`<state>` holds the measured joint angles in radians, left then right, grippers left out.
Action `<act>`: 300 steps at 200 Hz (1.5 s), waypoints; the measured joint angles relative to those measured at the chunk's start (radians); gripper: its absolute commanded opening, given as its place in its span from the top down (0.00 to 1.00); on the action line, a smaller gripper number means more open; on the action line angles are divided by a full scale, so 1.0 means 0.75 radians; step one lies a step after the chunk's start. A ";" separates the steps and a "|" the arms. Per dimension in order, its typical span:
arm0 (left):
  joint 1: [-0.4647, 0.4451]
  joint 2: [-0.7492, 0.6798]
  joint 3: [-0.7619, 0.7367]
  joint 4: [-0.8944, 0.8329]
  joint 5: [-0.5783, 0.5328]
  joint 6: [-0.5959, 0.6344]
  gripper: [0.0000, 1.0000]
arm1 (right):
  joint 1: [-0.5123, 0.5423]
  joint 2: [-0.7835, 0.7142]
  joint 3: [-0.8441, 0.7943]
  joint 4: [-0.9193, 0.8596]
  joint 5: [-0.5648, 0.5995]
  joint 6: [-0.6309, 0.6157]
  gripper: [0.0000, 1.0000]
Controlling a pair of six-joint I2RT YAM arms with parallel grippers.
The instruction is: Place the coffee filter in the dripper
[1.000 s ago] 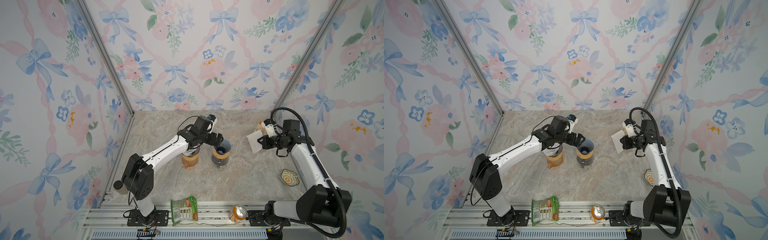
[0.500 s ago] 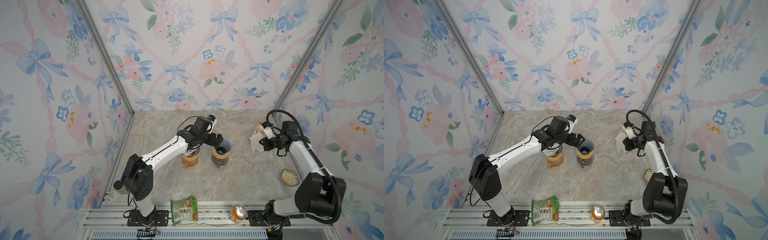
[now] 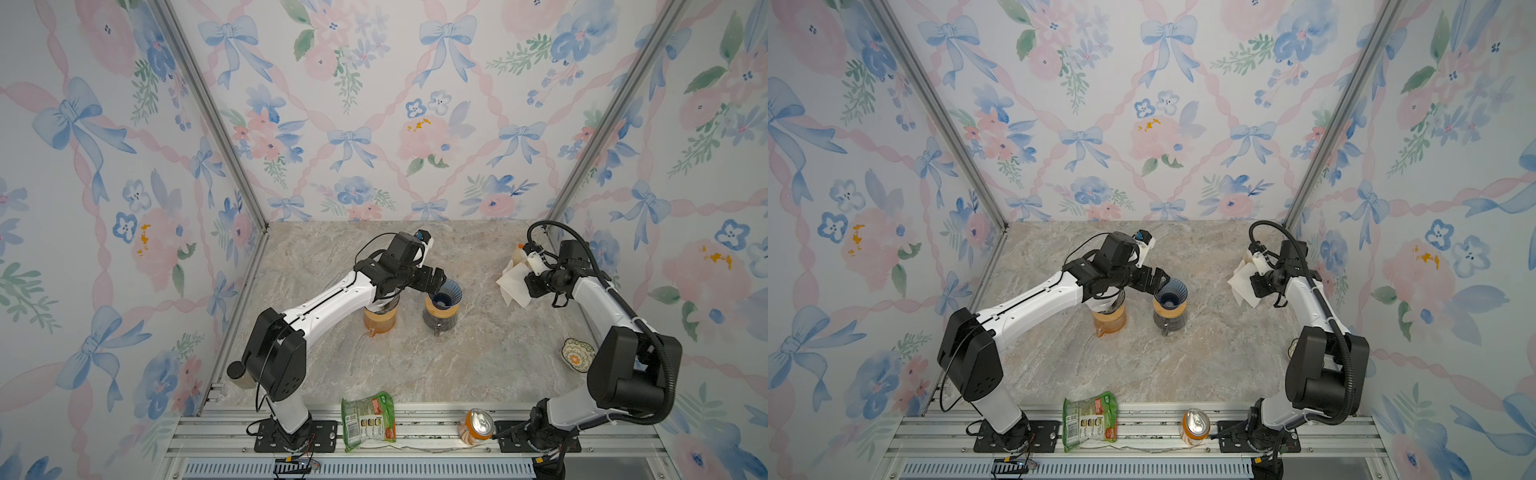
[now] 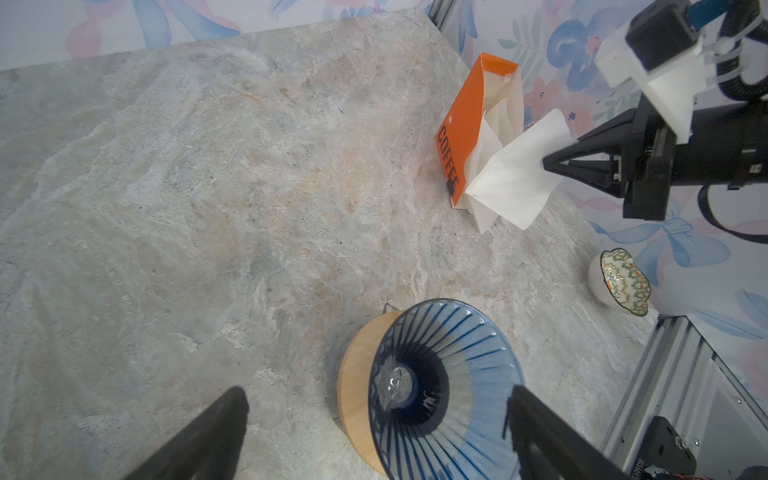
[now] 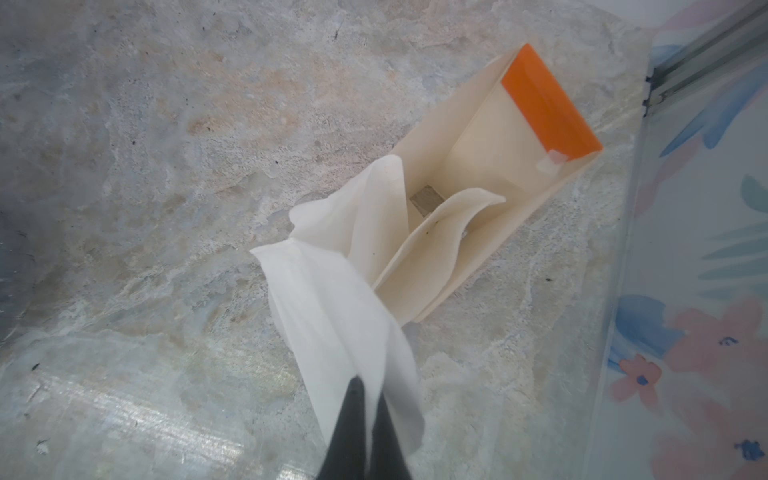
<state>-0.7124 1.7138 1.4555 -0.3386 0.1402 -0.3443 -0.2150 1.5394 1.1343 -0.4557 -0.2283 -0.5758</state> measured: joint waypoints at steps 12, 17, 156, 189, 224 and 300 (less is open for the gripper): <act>0.000 0.000 0.000 0.000 0.000 0.000 0.02 | 0.001 -0.020 -0.008 0.032 0.013 0.000 1.00; 0.000 0.000 0.000 0.000 0.000 0.000 0.02 | 0.001 -0.034 -0.014 0.046 0.016 -0.001 1.00; 0.000 0.001 0.002 0.000 0.009 0.000 0.02 | 0.063 -0.134 -0.060 0.142 0.124 0.006 1.00; 0.000 0.001 0.002 0.000 0.009 0.000 0.02 | 0.074 -0.146 -0.064 0.108 0.047 -0.018 1.00; 0.000 0.001 0.002 0.000 0.009 0.000 0.02 | 0.091 -0.221 -0.082 0.092 -0.119 -0.072 1.00; 0.000 0.001 0.002 0.000 0.009 0.000 0.02 | 0.170 -0.044 -0.063 -0.107 -0.119 -0.234 1.00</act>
<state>-0.7124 1.7142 1.4567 -0.3386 0.1467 -0.3443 -0.0875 1.5063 1.0870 -0.5358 -0.3176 -0.7517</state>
